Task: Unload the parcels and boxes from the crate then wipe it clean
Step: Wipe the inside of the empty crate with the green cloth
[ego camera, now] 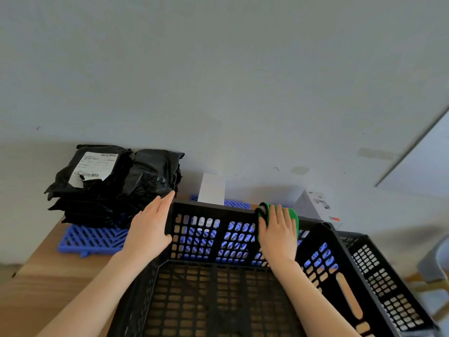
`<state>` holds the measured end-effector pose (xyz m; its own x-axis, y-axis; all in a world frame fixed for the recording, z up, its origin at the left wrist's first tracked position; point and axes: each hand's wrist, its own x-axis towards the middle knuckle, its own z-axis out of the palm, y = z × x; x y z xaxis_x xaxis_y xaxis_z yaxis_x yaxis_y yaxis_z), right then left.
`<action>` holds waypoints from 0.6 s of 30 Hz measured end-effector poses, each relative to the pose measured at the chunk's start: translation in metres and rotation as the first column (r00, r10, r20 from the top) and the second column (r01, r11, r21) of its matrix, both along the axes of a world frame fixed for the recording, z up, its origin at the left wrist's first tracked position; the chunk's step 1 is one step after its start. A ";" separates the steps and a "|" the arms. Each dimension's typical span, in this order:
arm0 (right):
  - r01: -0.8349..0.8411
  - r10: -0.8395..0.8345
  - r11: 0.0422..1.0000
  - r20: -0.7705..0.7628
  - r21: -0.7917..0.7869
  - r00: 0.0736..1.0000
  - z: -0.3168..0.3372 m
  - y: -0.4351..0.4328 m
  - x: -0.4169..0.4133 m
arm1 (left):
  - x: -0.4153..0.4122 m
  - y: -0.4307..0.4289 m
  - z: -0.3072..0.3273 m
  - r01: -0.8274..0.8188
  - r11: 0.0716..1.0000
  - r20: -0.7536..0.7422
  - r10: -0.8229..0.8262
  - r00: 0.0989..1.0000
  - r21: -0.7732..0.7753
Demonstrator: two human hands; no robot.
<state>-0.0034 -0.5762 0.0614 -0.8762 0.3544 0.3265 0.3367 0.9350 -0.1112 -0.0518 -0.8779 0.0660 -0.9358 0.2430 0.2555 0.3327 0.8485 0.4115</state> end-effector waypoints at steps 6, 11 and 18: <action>-0.322 0.323 0.946 0.018 -0.021 0.946 0.006 -0.093 -0.024 | -0.003 -0.002 -0.002 0.014 0.999 -0.030 -0.015 0.999 -0.036; -0.482 0.481 0.876 0.067 0.006 0.874 0.009 -0.142 -0.040 | -0.002 -0.002 -0.002 0.014 0.999 -0.015 -0.015 1.000 -0.039; -0.412 0.405 0.910 0.101 0.052 0.909 0.016 -0.061 -0.029 | 0.000 0.000 0.002 0.008 0.997 -0.003 -0.008 1.000 -0.082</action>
<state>-0.0328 -0.6375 0.0770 -0.9652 -0.0617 0.2543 -0.0710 0.9971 -0.0274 -0.0521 -0.8776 0.0683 -0.9330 0.2706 0.2373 0.3406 0.8766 0.3400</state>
